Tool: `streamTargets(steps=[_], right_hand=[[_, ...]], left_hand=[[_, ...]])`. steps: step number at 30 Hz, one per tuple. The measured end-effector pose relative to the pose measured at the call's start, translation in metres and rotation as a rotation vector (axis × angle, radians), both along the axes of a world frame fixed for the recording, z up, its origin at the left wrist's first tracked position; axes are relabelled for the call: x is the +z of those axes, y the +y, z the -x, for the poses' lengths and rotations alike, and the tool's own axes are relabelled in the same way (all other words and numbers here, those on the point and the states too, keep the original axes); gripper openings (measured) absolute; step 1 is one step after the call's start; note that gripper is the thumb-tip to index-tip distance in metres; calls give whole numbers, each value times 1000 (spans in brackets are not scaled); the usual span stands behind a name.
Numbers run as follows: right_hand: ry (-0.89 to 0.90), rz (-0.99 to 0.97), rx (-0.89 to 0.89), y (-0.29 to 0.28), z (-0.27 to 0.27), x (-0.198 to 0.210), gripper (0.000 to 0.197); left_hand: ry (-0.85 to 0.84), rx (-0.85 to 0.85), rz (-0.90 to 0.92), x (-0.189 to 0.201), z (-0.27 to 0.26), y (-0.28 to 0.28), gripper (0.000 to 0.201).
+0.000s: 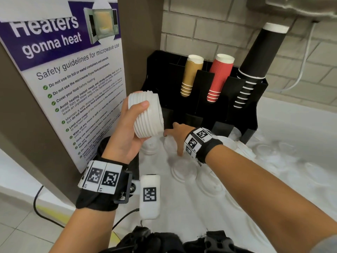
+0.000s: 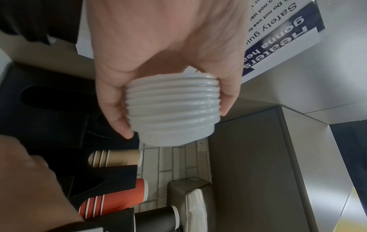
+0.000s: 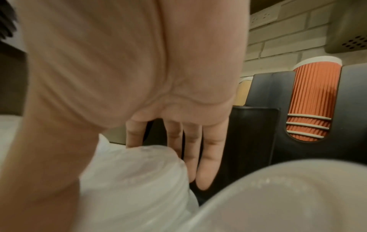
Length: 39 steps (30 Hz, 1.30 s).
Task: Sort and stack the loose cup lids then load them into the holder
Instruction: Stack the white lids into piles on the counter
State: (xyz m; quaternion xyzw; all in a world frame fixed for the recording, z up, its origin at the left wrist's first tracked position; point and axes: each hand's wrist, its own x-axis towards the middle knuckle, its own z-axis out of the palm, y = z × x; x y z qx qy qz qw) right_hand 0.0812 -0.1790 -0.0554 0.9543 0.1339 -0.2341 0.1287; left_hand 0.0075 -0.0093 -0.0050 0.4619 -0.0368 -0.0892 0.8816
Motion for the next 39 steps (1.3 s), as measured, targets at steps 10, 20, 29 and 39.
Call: streamTargets(steps=[10, 20, 29, 39], right_hand=[[113, -308, -91, -12, -4, 29, 93], [66, 48, -51, -4, -10, -4, 99], [65, -16, -50, 0, -14, -5, 85], [-387, -1128, -258, -53, 34, 44, 57]], left_hand=[[-17, 7, -14, 1, 2, 3, 83], [-11, 1, -9, 1, 4, 3, 70], [-17, 0, -6, -2, 4, 2, 70], [-65, -58, -28, -5, 2, -13, 71]])
